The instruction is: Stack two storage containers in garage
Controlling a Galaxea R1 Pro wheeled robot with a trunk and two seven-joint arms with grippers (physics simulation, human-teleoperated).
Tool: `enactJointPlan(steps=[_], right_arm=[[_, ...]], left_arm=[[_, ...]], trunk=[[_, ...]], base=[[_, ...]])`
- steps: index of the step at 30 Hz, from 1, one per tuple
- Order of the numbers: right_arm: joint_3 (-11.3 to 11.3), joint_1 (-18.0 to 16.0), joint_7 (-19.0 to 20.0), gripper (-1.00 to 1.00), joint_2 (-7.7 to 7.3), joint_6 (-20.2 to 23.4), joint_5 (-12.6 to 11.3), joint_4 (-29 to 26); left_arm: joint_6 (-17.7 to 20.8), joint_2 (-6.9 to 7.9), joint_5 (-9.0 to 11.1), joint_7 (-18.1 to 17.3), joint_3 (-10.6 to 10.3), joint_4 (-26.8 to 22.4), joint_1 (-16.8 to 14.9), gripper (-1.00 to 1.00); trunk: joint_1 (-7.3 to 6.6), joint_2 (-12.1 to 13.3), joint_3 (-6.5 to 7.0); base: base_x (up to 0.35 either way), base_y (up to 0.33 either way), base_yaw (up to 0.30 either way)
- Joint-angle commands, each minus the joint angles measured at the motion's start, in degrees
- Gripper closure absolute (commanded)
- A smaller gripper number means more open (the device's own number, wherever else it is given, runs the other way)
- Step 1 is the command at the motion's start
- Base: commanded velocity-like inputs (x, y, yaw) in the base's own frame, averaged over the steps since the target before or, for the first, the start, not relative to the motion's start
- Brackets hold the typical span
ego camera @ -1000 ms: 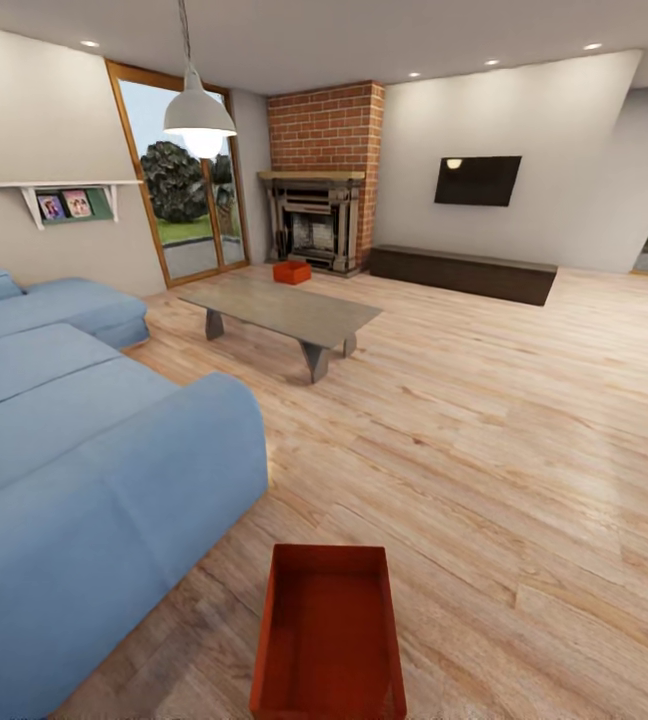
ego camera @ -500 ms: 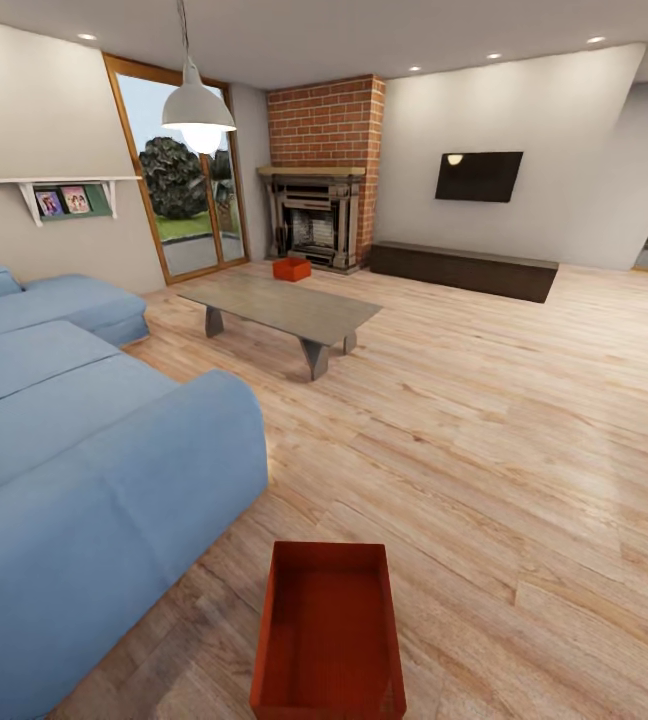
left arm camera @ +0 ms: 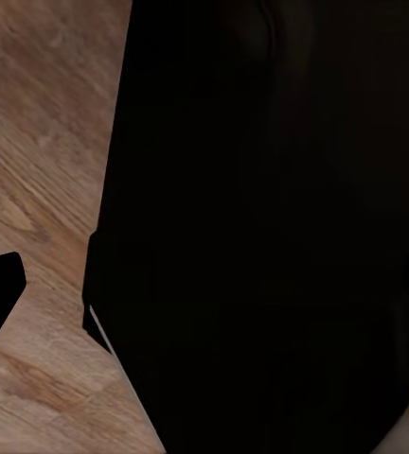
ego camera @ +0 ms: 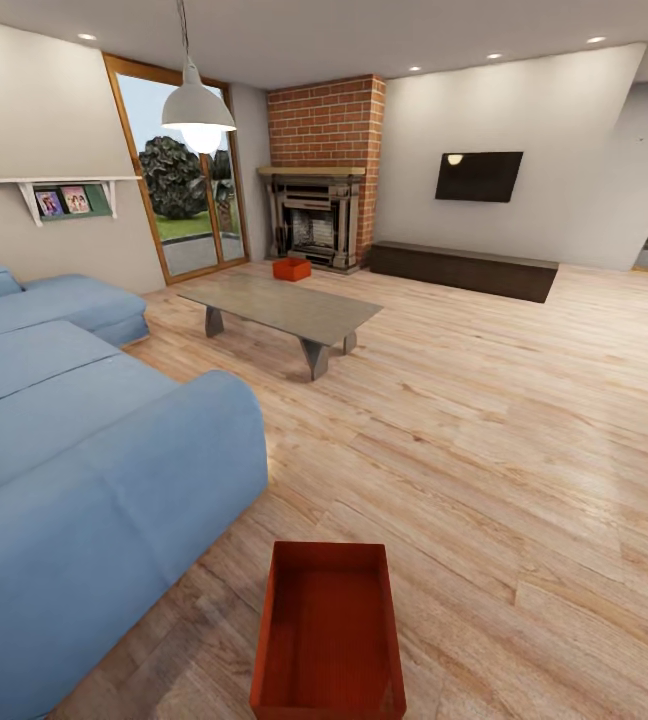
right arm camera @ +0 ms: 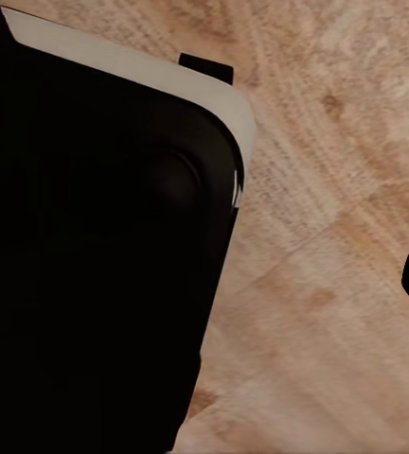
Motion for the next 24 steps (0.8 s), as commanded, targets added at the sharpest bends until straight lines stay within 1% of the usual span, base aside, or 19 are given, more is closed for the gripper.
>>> enactJointPlan(steps=[1,19,24], right_arm=[[0.24,-0.06,-0.07,-1.00,0.02,-0.33,0.00,0.19],[0.24,-0.06,-0.65,-1.00,0.07,-0.26,0.00,0.25],[0.24,-0.06,-0.65,-1.00,0.07,-0.26,-0.01,0.25]], left_arm=[[-0.13,0.03,0.24,0.04,0.00,0.01,-0.01,-1.00],[-0.19,0.08,0.14,0.02,0.00,0.48,-0.01,-1.00],[-0.28,0.23,0.41,0.06,0.17,0.56,-0.01,-1.00]], trunk=[[0.00,-0.02,-0.04],[0.00,-0.02,-0.04],[0.00,-0.02,-0.04]], base=[[0.000,0.000,0.000],[0.000,0.000,0.000],[0.000,0.000,0.000]])
